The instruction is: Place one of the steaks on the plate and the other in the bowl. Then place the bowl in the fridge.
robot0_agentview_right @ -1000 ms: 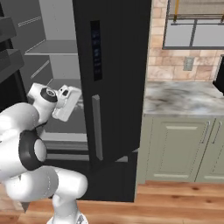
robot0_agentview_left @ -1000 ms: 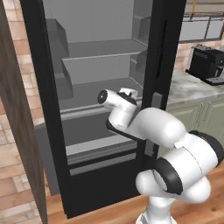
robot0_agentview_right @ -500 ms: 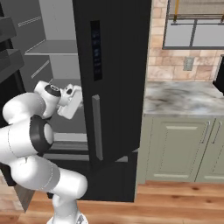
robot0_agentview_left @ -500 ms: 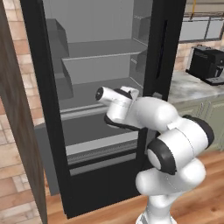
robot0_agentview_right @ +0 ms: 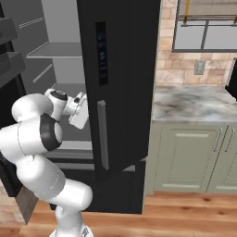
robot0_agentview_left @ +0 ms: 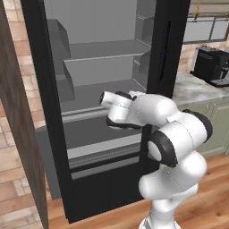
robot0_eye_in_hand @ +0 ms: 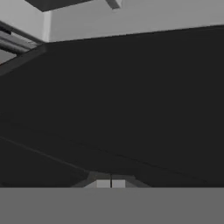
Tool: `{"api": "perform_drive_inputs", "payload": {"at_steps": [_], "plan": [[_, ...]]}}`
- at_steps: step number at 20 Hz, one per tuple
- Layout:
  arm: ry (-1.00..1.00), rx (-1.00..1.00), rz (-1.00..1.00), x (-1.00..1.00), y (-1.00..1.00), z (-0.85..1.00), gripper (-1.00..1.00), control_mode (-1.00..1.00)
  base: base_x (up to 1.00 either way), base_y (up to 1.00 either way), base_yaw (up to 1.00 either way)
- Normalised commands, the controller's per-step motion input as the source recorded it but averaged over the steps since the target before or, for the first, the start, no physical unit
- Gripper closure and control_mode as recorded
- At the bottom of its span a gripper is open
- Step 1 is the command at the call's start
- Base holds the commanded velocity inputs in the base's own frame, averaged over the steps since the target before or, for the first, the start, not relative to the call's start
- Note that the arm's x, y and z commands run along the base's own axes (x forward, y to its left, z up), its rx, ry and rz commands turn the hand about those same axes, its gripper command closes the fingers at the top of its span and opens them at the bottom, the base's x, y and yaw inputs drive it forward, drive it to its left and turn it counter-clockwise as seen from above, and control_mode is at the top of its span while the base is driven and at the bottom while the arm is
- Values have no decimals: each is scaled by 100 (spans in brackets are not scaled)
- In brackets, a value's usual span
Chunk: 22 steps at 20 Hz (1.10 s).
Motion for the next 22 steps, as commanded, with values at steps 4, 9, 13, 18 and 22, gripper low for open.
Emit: {"api": "perform_drive_inputs", "payload": {"at_steps": [4, 9, 13, 18, 22], "plan": [[0, -3, -32, -33, -50, 0, 100, -100, 0, 0, 0], [0, -1, -38, -71, -56, 0, 100, -100, 0, 0, 0], [0, -5, -42, -68, -65, -1, 100, -100, 0, 0, 0], [0, -5, -42, -54, -71, -2, 100, -100, 0, 0, 0], [0, -4, -37, -39, -86, -1, 100, -100, 0, 0, 0]]}}
